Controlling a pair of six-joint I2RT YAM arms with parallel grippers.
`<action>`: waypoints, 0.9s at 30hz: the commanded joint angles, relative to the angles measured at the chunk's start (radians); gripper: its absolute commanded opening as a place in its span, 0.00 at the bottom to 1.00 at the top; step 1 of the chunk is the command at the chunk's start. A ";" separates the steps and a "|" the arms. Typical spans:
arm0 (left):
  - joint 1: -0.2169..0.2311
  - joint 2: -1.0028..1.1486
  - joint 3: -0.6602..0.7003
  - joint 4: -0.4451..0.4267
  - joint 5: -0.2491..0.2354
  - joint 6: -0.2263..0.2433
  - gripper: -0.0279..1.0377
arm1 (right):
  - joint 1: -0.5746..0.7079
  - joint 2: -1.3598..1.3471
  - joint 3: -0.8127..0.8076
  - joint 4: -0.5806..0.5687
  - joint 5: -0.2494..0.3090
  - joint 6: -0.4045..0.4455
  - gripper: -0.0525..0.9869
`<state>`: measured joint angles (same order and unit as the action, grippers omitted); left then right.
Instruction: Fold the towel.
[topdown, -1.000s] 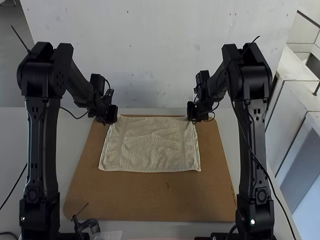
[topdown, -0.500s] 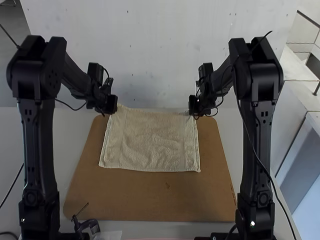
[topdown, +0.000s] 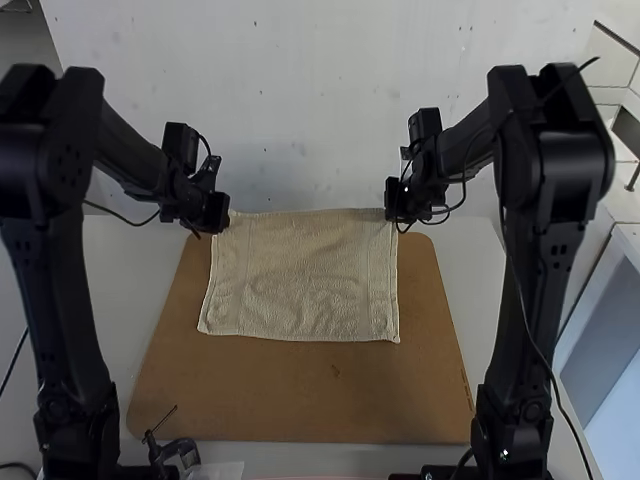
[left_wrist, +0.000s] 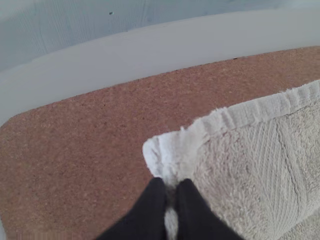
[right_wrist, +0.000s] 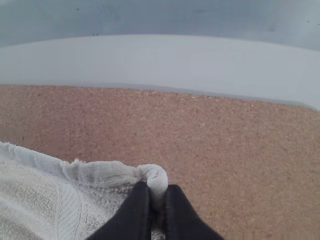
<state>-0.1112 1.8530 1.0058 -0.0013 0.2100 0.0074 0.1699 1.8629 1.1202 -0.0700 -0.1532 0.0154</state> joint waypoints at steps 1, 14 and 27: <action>-0.013 -0.098 -0.053 -0.005 0.008 0.022 0.04 | 0.000 -0.093 -0.039 -0.013 -0.009 0.000 0.06; -0.013 -0.396 -0.289 -0.051 0.009 0.034 0.04 | 0.056 -0.380 -0.261 -0.105 -0.022 0.003 0.06; -0.036 -0.522 -0.406 -0.115 0.009 0.034 0.04 | 0.071 -0.584 -0.419 -0.221 -0.022 0.008 0.06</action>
<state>-0.1341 1.3727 0.6167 -0.1158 0.2100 0.0296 0.2279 1.3338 0.7254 -0.2867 -0.1684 0.0158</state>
